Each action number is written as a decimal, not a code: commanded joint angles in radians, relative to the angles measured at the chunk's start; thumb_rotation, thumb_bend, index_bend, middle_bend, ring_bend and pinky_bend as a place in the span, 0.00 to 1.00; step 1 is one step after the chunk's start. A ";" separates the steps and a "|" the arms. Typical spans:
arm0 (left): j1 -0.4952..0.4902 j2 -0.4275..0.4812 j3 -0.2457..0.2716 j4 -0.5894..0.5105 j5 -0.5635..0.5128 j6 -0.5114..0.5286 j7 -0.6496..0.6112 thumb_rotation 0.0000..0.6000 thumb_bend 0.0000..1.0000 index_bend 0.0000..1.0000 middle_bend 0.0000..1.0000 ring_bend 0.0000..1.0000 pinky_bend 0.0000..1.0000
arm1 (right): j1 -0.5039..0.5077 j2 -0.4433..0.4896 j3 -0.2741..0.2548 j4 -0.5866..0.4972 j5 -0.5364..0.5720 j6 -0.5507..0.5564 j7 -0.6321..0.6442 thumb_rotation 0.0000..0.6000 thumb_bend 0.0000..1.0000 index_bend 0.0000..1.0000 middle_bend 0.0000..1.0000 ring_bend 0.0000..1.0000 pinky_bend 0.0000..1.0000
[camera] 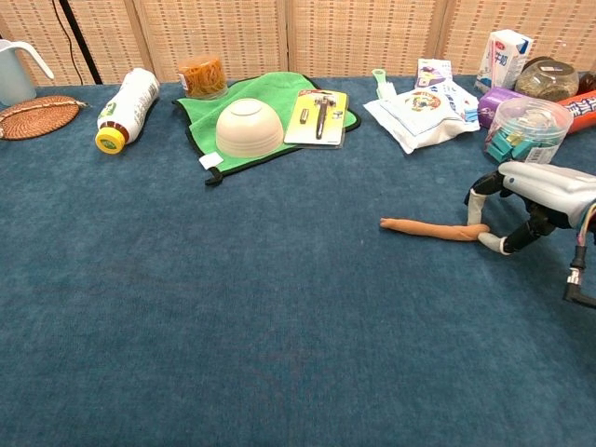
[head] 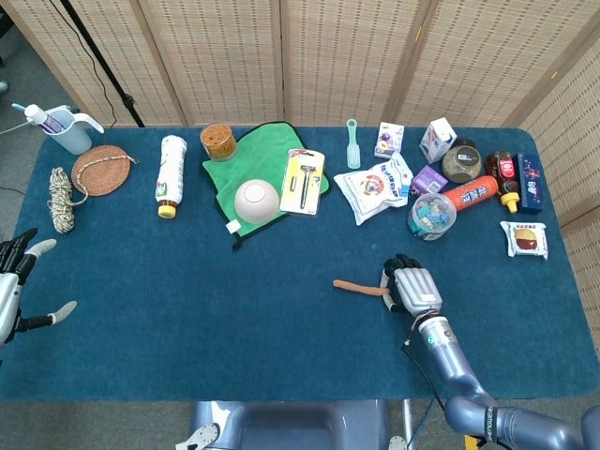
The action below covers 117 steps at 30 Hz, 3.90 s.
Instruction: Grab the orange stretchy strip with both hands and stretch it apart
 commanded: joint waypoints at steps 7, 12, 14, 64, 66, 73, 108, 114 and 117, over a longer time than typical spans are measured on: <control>0.006 0.006 -0.001 0.007 0.001 0.007 -0.013 0.82 0.14 0.17 0.04 0.01 0.00 | 0.006 -0.003 -0.004 -0.008 0.007 -0.004 -0.013 1.00 0.53 0.63 0.34 0.20 0.23; 0.002 0.005 -0.001 0.007 0.009 0.001 -0.011 0.82 0.14 0.17 0.04 0.01 0.00 | -0.001 0.001 -0.003 -0.018 -0.001 0.003 0.012 1.00 0.54 0.67 0.38 0.24 0.25; -0.001 0.004 -0.001 0.005 0.012 -0.003 -0.008 0.82 0.14 0.17 0.04 0.01 0.00 | -0.005 0.004 -0.003 -0.022 -0.004 0.006 0.024 1.00 0.54 0.68 0.38 0.25 0.25; -0.433 -0.507 -0.066 0.133 0.170 -0.332 0.349 0.84 0.14 0.38 0.06 0.02 0.00 | -0.024 0.242 0.064 -0.457 -0.067 -0.099 0.496 1.00 0.54 0.69 0.39 0.26 0.24; -0.445 -0.533 -0.067 0.145 0.167 -0.337 0.352 0.84 0.14 0.38 0.06 0.02 0.00 | -0.018 0.245 0.069 -0.467 -0.063 -0.107 0.508 1.00 0.54 0.69 0.39 0.26 0.24; -0.471 -0.602 -0.072 0.175 0.156 -0.337 0.357 0.84 0.14 0.38 0.06 0.02 0.00 | -0.004 0.245 0.081 -0.480 -0.043 -0.123 0.533 1.00 0.54 0.68 0.39 0.26 0.23; -0.527 -0.845 -0.103 0.246 0.064 -0.265 0.442 0.94 0.19 0.51 0.15 0.08 0.00 | 0.020 0.222 0.091 -0.487 0.079 -0.099 0.515 1.00 0.54 0.68 0.38 0.26 0.22; -0.529 -0.859 -0.105 0.254 0.050 -0.258 0.446 0.97 0.19 0.51 0.15 0.08 0.00 | 0.013 0.229 0.091 -0.487 0.069 -0.099 0.533 1.00 0.54 0.68 0.38 0.26 0.22; -0.529 -0.862 -0.104 0.258 0.045 -0.254 0.448 0.98 0.19 0.51 0.15 0.08 0.00 | 0.010 0.233 0.093 -0.487 0.065 -0.100 0.547 1.00 0.54 0.68 0.38 0.26 0.22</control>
